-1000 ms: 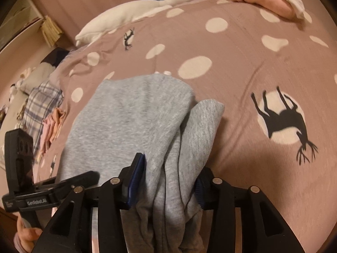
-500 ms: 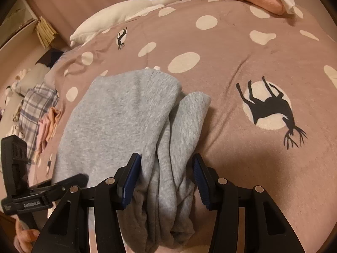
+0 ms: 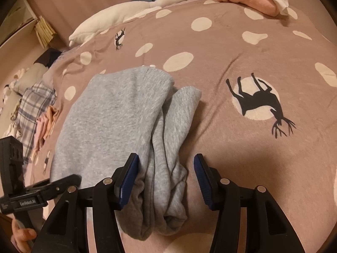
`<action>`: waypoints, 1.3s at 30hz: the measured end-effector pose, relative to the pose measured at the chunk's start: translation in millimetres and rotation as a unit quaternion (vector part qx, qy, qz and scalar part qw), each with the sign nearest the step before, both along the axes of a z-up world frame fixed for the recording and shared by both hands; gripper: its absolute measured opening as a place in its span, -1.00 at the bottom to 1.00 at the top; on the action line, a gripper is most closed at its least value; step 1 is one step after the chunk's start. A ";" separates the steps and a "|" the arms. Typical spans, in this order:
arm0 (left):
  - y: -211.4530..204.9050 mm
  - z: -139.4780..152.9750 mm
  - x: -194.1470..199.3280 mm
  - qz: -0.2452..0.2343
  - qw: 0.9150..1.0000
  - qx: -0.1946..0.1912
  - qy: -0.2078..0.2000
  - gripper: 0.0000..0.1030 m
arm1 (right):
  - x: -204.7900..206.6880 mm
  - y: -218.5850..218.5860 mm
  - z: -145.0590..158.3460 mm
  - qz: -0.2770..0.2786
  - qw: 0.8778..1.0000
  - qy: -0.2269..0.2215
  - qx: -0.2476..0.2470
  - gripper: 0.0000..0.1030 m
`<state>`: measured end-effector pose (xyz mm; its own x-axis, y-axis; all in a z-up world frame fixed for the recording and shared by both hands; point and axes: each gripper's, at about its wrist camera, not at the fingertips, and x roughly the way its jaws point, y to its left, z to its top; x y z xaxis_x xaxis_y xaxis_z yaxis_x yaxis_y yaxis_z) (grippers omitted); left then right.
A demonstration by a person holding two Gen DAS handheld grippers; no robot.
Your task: Fold small clothes
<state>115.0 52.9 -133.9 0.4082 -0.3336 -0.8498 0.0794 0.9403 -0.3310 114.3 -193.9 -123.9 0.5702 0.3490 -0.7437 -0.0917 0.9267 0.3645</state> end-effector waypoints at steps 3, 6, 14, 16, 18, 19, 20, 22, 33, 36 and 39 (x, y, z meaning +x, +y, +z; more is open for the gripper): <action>1.3 0.2 -3.5 0.001 1.000 0.002 -0.002 0.79 | -3.3 -0.9 0.1 -0.002 1.000 -0.002 -0.004 0.05; 1.4 0.6 -6.8 0.000 1.000 0.009 -0.006 0.80 | -7.1 -0.1 1.2 -0.001 1.000 -0.005 -0.013 0.05; 2.2 -2.8 -15.1 0.003 1.000 0.025 -0.004 0.94 | -15.7 4.4 4.7 0.005 0.999 -0.013 -0.048 0.06; 2.3 -2.5 -17.6 0.005 1.000 0.025 -0.004 0.94 | -17.4 3.4 5.1 0.004 0.999 -0.013 -0.050 0.06; 1.3 -0.3 -20.5 0.005 1.000 0.029 -0.007 0.94 | -18.4 2.4 6.0 0.001 0.999 -0.013 -0.051 0.06; 1.3 0.9 -22.8 0.007 0.999 0.031 -0.008 0.94 | -19.7 2.4 6.6 0.000 0.999 -0.012 -0.053 0.06; 1.8 2.4 -24.4 0.009 0.999 0.031 -0.009 0.94 | -21.6 2.4 7.9 -0.001 0.998 -0.014 -0.058 0.06; 1.7 5.8 -27.7 0.015 0.999 0.036 -0.008 0.99 | -27.3 4.6 12.4 0.001 0.997 -0.022 -0.071 0.06; -2.0 51.9 -54.6 0.035 0.997 0.054 -0.043 0.99 | -60.5 7.5 38.8 0.003 0.993 -0.050 -0.107 0.45; -1.3 70.4 -63.2 0.039 0.996 0.051 -0.059 0.99 | -68.0 7.8 50.2 0.005 0.994 -0.053 -0.097 0.74; -4.6 85.5 -72.3 0.039 0.995 0.060 -0.072 0.99 | -76.8 17.0 65.1 0.023 0.993 -0.056 -0.099 0.89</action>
<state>42.7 48.3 -48.4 0.5494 -0.1960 -0.8122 0.0438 0.9775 -0.2063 37.5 -176.9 -58.8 0.6401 0.2305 -0.7329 -0.1655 0.9729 0.1614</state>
